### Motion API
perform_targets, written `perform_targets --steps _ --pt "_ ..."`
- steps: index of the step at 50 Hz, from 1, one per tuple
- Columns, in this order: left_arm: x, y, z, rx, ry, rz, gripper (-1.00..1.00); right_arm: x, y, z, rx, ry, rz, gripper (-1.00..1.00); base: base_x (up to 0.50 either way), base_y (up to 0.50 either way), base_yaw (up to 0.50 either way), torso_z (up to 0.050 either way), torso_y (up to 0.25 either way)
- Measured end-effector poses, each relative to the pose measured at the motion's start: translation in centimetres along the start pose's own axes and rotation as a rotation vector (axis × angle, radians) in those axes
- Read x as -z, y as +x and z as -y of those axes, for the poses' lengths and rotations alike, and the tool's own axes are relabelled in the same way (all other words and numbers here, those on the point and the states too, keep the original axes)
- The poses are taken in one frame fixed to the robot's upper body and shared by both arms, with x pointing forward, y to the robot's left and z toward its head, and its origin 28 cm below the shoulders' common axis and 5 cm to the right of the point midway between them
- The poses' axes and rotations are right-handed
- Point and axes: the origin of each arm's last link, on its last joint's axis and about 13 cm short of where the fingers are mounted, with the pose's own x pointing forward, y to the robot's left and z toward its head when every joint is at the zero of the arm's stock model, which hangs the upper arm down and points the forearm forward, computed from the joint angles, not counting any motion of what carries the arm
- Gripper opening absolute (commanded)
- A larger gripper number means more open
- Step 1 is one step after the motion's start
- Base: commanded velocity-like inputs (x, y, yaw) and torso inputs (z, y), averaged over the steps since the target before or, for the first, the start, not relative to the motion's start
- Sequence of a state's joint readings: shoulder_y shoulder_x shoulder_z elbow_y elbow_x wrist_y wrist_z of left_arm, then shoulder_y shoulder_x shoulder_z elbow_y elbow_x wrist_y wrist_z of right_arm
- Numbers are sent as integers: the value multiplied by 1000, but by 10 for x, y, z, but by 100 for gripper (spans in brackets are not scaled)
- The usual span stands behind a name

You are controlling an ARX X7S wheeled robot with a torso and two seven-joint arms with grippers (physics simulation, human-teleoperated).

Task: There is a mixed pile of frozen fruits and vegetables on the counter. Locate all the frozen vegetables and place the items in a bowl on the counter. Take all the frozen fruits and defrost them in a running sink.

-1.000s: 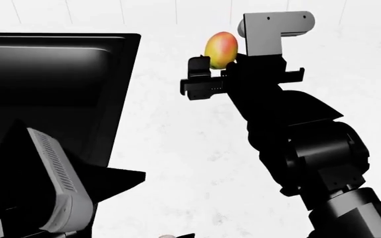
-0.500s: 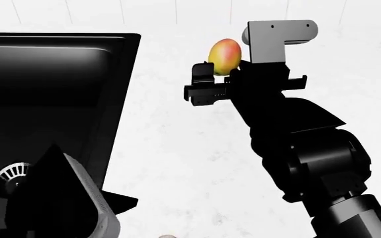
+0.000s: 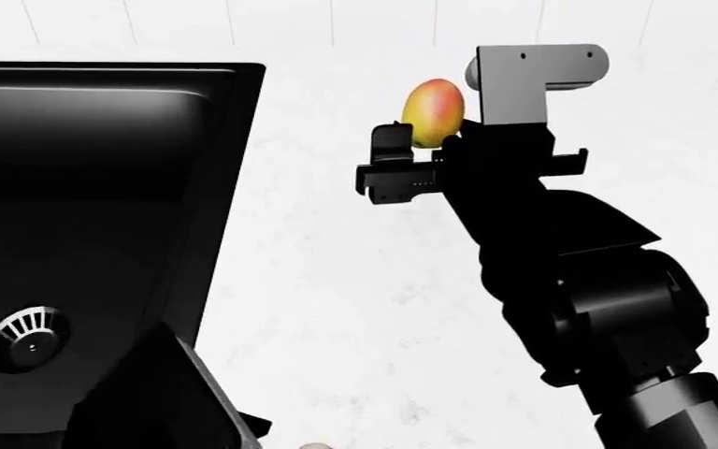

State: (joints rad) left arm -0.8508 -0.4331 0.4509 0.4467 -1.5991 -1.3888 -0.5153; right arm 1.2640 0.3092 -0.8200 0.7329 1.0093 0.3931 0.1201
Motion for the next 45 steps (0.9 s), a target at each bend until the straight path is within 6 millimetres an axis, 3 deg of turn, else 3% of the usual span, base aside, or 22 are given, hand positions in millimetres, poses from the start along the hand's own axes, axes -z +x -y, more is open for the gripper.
perform_targets --steps 12,41,42,45 --pt "13 17 -6 -16 -10 -41 100 3 -1 1 7 -6 -14 -100 0 0 0 0 0" --pt "11 36 -6 -31 37 -9 100 14 -3 3 3 2 -44 -100 1 -1 -2 0 -1" --pt "11 37 -6 -31 38 -8 -100 14 -3 4 3 3 -45 -100 0 -3 -3 0 0" --pt "11 39 -3 13 31 -7 -100 14 -4 4 4 4 -46 -100 0 0 0 0 0"
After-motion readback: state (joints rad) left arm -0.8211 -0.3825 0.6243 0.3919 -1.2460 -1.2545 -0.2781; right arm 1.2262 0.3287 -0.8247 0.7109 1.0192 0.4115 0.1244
